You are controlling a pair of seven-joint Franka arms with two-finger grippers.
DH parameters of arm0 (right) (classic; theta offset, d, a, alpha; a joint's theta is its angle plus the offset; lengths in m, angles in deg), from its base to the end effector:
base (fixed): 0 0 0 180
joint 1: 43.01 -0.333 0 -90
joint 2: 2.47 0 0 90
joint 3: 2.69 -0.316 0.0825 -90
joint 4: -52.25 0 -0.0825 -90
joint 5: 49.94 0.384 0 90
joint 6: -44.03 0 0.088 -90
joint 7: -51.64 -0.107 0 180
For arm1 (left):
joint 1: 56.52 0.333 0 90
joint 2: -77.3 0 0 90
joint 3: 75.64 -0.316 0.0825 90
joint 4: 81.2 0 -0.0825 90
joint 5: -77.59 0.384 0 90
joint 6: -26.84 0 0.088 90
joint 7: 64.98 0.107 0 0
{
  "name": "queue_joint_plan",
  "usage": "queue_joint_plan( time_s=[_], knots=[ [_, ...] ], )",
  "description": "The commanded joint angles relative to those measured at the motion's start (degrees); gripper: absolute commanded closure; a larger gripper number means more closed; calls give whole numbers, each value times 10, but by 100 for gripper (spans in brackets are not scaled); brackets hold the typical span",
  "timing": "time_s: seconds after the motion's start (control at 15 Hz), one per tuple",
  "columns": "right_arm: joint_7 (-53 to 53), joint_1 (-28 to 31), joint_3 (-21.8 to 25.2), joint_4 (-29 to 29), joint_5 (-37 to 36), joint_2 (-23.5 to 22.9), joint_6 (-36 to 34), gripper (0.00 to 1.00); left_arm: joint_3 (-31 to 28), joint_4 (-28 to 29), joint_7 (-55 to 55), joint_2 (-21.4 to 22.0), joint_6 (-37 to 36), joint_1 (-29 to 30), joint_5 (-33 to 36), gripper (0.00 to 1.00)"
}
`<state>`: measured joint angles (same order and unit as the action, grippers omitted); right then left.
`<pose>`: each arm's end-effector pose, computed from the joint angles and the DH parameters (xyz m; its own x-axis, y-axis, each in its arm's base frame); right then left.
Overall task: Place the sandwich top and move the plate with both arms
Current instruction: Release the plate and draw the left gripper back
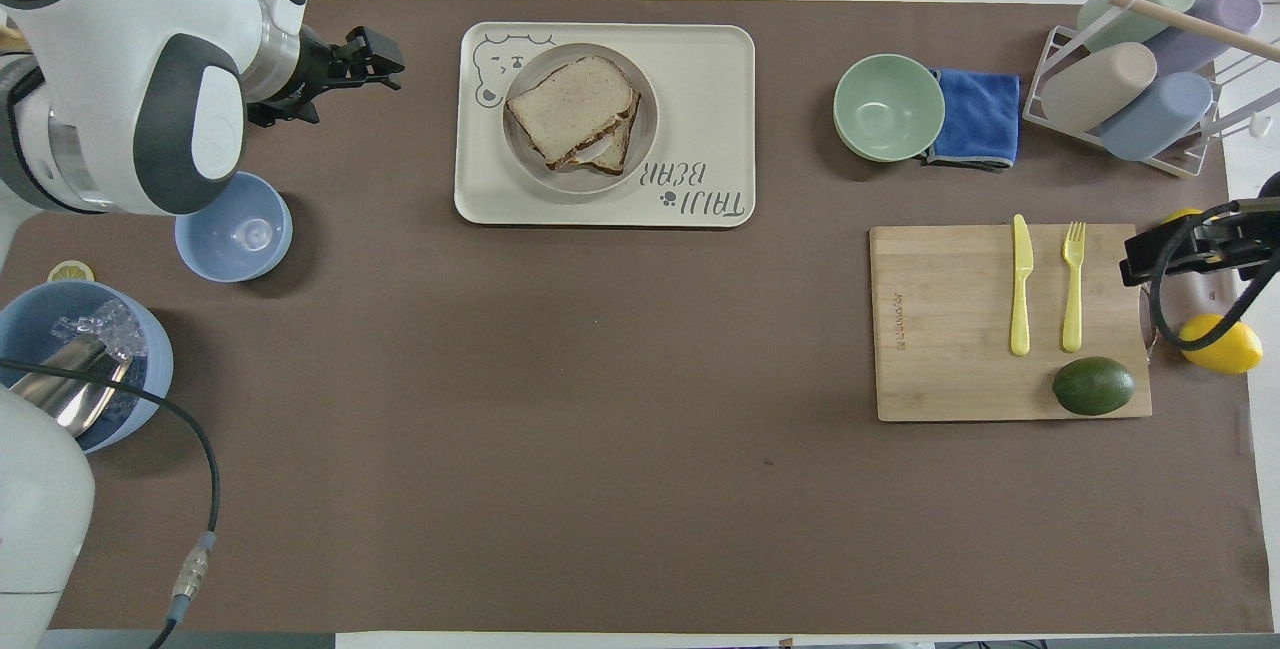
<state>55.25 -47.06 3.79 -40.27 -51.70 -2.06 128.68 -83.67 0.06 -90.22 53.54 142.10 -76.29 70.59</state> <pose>0.5397 -0.0266 0.6004 0.9912 0.0182 -0.1315 0.0212 -0.9995 0.0217 0.6806 -0.1658 0.4818 0.9546 0.2643 0.1373 0.2466 -0.9599 0.1330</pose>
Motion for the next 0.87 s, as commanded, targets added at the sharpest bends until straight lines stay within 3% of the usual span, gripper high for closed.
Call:
queue_joint_plan(
  time_s=[0.0, 0.33, 0.8],
  knots=[
    [-11, 5, -4, -4, 0, 7, -5, 0, -3, 15, 7, 40, -42, 9, 32, 0],
    [-11, 5, -4, -4, 0, 7, -5, 0, -10, 14, 49, 101, -93, 24, 60, 0],
    [-11, 5, -5, -4, 0, 7, -5, 0, -10, 19, 138, 195, -262, 29, 86, 0]
  ],
)
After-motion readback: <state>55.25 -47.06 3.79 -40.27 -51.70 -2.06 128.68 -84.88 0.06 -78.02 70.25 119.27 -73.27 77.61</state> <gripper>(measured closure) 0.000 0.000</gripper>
